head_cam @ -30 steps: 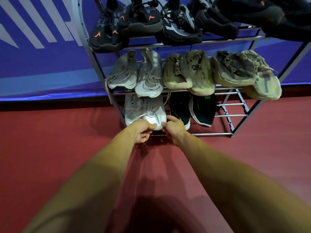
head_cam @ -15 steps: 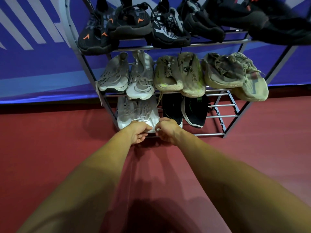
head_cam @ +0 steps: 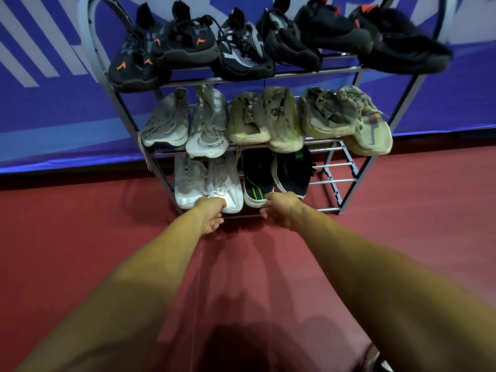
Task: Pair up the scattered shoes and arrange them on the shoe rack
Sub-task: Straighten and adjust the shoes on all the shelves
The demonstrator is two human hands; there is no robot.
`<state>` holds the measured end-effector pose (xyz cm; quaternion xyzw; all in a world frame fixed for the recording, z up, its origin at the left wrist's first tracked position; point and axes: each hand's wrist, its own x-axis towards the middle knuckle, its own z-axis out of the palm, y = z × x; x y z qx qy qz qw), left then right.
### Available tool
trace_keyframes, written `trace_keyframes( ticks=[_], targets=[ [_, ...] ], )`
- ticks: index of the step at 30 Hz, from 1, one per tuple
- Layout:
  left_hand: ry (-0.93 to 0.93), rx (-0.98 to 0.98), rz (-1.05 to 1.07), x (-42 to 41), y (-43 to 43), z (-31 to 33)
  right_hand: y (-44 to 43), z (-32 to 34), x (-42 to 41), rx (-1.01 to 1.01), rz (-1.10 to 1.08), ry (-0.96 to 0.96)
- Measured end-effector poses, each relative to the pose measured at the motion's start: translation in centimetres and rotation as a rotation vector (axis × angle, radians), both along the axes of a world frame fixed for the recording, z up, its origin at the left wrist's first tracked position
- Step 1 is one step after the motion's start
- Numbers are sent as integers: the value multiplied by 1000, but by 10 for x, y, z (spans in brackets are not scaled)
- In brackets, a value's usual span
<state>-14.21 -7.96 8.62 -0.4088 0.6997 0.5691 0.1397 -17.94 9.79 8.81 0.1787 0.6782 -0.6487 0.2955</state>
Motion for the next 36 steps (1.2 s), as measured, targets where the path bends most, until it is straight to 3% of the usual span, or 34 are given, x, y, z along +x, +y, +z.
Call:
trace_keyframes(
  ticks=[4,8,14,18,23,29,36],
  targets=[
    [136,-101,-2,-1,10,0,23,-2,-4,-2,-138,-67],
    [-7,83,-174,-3,30,7,36,-4,-9,-61,-306,-95],
    [-56,118,-249,-12,53,-6,50,-9,-27,-150,-402,-118],
    [-56,200,-199,-16,68,-14,48,-7,-32,-195,-364,-190],
    [-9,239,-141,-24,74,-22,48,-10,-31,-224,-429,-144],
    [26,250,-84,-30,76,-23,56,-15,-31,-192,-519,-106],
    [76,342,-5,-32,81,-25,47,-20,-29,-117,-448,-154]
  ],
)
